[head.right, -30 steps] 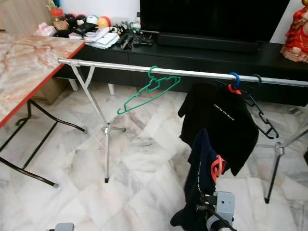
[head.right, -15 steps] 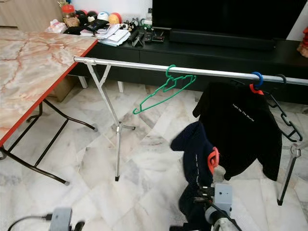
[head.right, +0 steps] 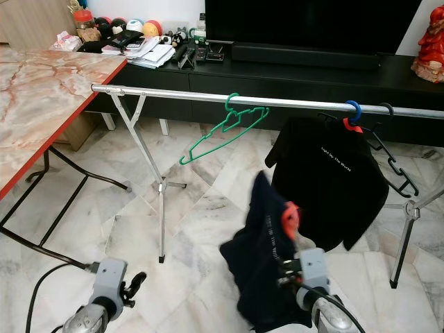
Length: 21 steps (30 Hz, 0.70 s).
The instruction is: Hang hanger
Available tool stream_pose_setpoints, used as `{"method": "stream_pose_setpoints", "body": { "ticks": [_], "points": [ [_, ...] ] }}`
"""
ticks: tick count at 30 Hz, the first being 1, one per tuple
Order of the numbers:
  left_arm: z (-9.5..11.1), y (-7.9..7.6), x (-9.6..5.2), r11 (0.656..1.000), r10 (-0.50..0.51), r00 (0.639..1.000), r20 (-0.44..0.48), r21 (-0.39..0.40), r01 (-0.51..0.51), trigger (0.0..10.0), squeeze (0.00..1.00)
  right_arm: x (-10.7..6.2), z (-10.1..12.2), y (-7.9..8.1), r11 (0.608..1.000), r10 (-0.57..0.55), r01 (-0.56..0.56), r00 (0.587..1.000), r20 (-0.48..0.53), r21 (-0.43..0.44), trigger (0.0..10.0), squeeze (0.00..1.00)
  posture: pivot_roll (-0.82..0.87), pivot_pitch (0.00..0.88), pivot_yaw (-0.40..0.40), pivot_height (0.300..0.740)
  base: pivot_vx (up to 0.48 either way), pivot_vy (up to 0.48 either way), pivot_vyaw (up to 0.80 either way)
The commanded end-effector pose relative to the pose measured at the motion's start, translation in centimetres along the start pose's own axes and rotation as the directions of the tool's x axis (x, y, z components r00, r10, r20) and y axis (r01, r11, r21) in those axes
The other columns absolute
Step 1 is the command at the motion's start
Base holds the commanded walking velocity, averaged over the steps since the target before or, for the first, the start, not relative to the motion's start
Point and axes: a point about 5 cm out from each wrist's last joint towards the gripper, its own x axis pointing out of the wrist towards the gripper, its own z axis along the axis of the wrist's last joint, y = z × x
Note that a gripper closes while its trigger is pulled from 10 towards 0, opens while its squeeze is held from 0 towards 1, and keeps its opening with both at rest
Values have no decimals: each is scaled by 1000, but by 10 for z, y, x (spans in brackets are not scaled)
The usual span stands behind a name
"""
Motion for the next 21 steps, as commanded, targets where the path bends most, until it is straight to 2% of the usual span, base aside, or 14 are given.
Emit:
{"method": "stream_pose_setpoints", "body": {
  "ticks": [1,3,5,9,10,11,12,14,15,16,17,18,20,21],
  "points": [
    [3,-6,1,998,-49,999,12,32,49,10000,0,-5,3,-4,998,47,-48,999,-8,-38,10000,0,-44,160,-13,740,0,0,0],
    [19,-11,7,982,-175,983,54,75,171,10000,0,-15,16,-12,964,207,-214,976,-65,-157,10000,0,-47,168,-8,740,0,0,0],
    [30,-15,10,958,-273,959,68,108,265,10000,0,-24,28,-21,927,285,-304,952,-113,-221,10000,0,-48,171,-2,740,0,0,0],
    [38,-18,12,933,-348,935,75,126,337,10000,0,-30,39,-26,905,327,-349,936,-129,-242,10000,0,-52,175,7,740,0,0,0],
    [49,-24,12,872,-473,878,71,178,456,10000,0,-43,51,-23,841,431,-464,885,-174,-279,10000,0,-57,178,25,740,0,0,0],
    [49,-24,12,872,-473,878,71,178,456,10000,0,-43,51,-23,841,431,-464,885,-174,-279,10000,0,-57,178,25,740,0,0,0],
    [52,-26,12,846,-515,855,64,200,495,10000,0,-47,54,-20,809,473,-513,858,-201,-288,10000,0,-57,178,25,740,0,0,0],
    [55,-31,8,768,-607,794,21,274,579,10000,0,-57,54,-15,734,533,-605,795,-290,-308,10000,0,-61,183,41,740,0,0,0],
    [56,-32,7,739,-633,774,3,299,603,10000,0,-60,54,-14,713,542,-627,777,-321,-314,10000,0,-61,187,45,740,0,0,0],
    [56,-32,7,739,-633,774,3,299,603,10000,0,-60,54,-14,713,542,-627,777,-321,-314,10000,0,-61,187,45,740,0,0,0],
    [56,-34,6,710,-657,754,-15,323,626,10000,0,-62,53,-14,695,547,-646,760,-352,-316,10000,0,-60,192,50,740,0,0,0],
    [56,-34,6,710,-657,754,-15,323,626,10000,0,-62,53,-14,695,547,-646,760,-352,-316,10000,0,-60,192,50,740,0,0,0],
    [60,-36,5,648,-701,711,-51,369,666,10000,0,-68,55,-18,659,529,-670,736,-423,-341,10000,0,-63,195,61,740,0,0,0],
    [60,-36,5,648,-701,711,-51,369,666,10000,0,-68,55,-18,659,529,-670,736,-423,-341,10000,0,-63,195,61,740,0,0,0]
  ]
}}
